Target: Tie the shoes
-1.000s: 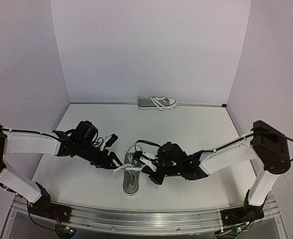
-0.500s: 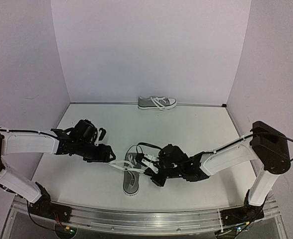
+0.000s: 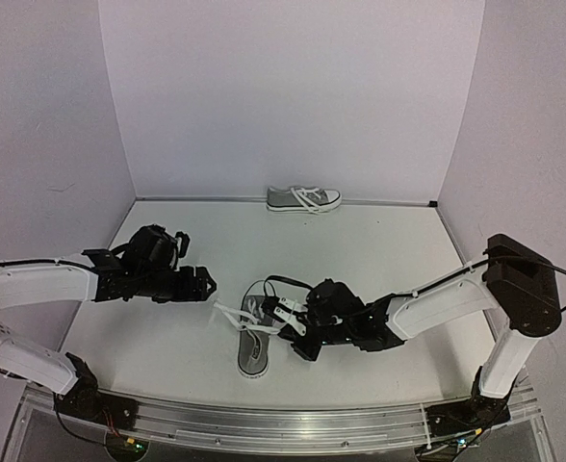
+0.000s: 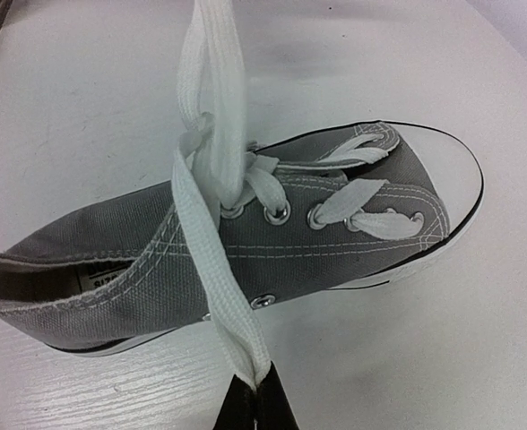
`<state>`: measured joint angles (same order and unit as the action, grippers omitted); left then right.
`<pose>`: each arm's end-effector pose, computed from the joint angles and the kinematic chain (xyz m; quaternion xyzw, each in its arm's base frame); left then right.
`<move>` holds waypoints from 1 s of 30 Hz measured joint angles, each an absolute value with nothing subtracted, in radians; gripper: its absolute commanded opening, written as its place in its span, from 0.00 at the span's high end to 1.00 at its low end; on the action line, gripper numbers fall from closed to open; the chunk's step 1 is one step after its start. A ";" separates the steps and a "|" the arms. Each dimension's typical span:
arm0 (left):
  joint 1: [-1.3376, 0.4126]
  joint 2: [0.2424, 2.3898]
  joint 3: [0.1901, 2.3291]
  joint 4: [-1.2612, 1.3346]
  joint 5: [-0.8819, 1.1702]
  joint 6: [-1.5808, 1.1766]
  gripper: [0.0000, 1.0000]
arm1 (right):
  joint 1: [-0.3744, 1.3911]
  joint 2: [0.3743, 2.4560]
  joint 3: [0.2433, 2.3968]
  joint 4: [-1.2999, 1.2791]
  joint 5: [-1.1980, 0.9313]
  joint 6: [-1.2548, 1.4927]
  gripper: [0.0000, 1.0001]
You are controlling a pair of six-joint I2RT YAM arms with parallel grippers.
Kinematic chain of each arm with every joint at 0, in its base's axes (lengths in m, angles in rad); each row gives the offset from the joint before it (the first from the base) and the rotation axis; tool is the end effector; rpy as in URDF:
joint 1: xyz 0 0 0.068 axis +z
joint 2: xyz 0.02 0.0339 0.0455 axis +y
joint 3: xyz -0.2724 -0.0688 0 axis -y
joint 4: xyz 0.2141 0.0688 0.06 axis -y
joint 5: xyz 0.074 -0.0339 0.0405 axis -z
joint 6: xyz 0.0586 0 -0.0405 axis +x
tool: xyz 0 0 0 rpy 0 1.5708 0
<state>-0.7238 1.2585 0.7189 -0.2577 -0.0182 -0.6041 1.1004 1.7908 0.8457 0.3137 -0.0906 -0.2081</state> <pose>0.1831 -0.1604 0.2193 0.0520 0.9246 -0.2258 0.3022 0.1586 0.3236 0.1628 -0.5584 0.6944 0.2315 0.3905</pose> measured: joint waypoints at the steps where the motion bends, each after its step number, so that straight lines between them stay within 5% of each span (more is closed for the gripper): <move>1: -0.724 1.256 0.719 -0.267 -0.046 -0.611 0.12 | 1.100 1.791 0.845 0.313 -0.091 -0.208 1.00; 8: -0.723 1.216 0.719 -0.335 -0.175 -0.622 0.14 | 1.100 1.791 0.841 0.314 -0.090 -0.207 1.00; 16: -0.719 1.153 0.672 -0.297 -0.050 -0.543 0.38 | 1.089 1.791 0.837 0.322 -0.098 -0.175 1.00; 30: -0.717 1.095 0.455 -0.076 0.145 -0.479 0.52 | 1.026 1.791 0.829 0.334 -0.145 -0.063 1.00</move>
